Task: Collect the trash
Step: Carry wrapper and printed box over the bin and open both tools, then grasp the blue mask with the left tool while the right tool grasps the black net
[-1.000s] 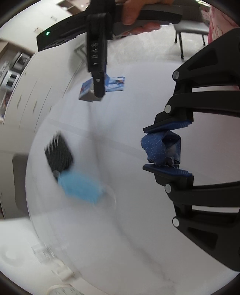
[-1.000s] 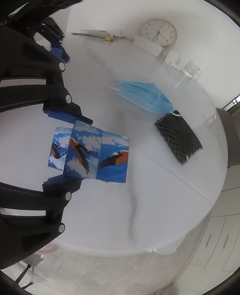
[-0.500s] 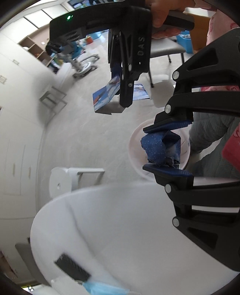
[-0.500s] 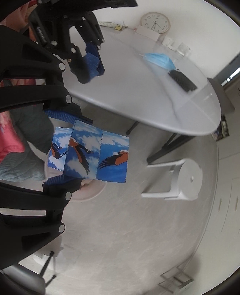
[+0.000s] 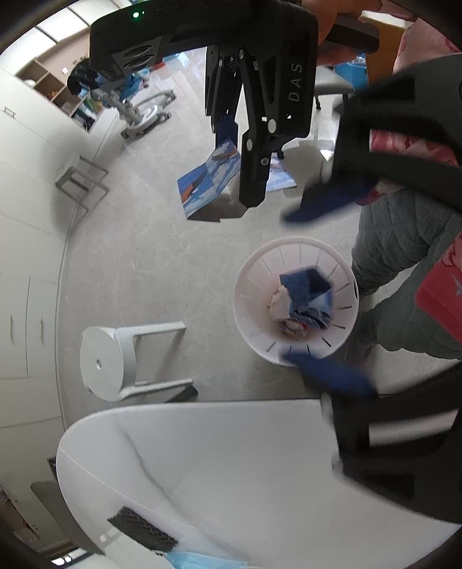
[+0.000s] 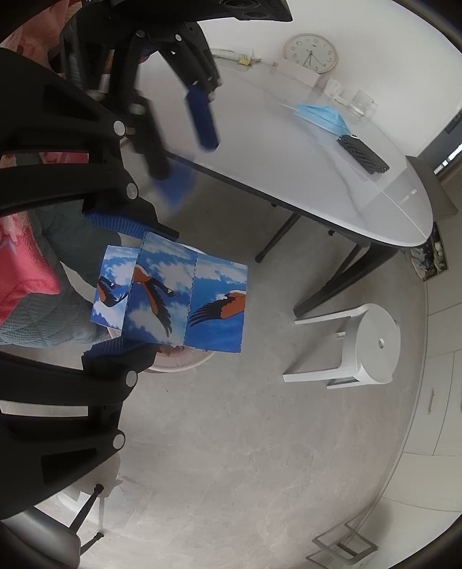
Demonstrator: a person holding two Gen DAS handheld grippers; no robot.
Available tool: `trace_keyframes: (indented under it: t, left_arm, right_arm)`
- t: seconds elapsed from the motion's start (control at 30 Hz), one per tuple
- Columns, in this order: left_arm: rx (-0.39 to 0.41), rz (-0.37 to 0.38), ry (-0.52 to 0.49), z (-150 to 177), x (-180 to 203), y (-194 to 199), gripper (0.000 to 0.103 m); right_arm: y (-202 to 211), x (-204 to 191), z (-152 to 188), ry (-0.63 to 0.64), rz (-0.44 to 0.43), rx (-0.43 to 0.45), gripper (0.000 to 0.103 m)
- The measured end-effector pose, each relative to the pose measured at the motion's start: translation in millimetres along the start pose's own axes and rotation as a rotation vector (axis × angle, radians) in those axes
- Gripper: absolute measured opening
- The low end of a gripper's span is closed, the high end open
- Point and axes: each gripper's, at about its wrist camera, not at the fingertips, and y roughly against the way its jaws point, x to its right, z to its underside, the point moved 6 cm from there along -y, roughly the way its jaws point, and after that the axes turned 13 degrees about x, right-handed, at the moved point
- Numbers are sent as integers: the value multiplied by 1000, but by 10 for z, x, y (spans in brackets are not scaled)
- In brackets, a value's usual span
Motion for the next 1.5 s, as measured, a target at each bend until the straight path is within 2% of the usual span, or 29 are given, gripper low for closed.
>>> trace_keyframes:
  t: [0.17, 0.37, 0.4, 0.63, 0.8, 0.87, 0.97, 1.1, 1.33, 1.5]
  left_arm:
    - [-3, -43, 11, -7, -36, 14, 91]
    - [-8, -88, 57, 44, -185, 102, 92]
    - [-6, -94, 66, 48, -218, 120, 95]
    - [17, -126, 141, 52, -397, 208, 95]
    - [41, -129, 176, 61, -479, 290, 95]
    - [58, -130, 178, 52, -485, 331, 95]
    - [75, -126, 178, 30, -481, 367, 95]
    - [95, -108, 185, -6, -459, 405, 95]
    - [122, -198, 231, -124, -549, 473, 95]
    - [139, -225, 317, -183, -670, 514, 95]
  right_arm:
    - [-38, -7, 14, 8, -12, -14, 50]
    - [-100, -4, 13, 17, -26, -29, 50]
    - [-116, -16, 21, 20, -28, -33, 50]
    - [-387, -102, 123, 93, -14, -96, 50]
    - [-609, -142, 258, 162, 25, -143, 69]
    - [-651, -139, 275, 173, 34, -148, 81]
    - [-673, -152, 278, 204, 49, -150, 91]
    - [-617, -142, 189, 219, 50, -122, 95]
    - [-478, -142, -25, 232, 31, -73, 96]
    - [-348, -251, -237, 272, 9, -22, 100]
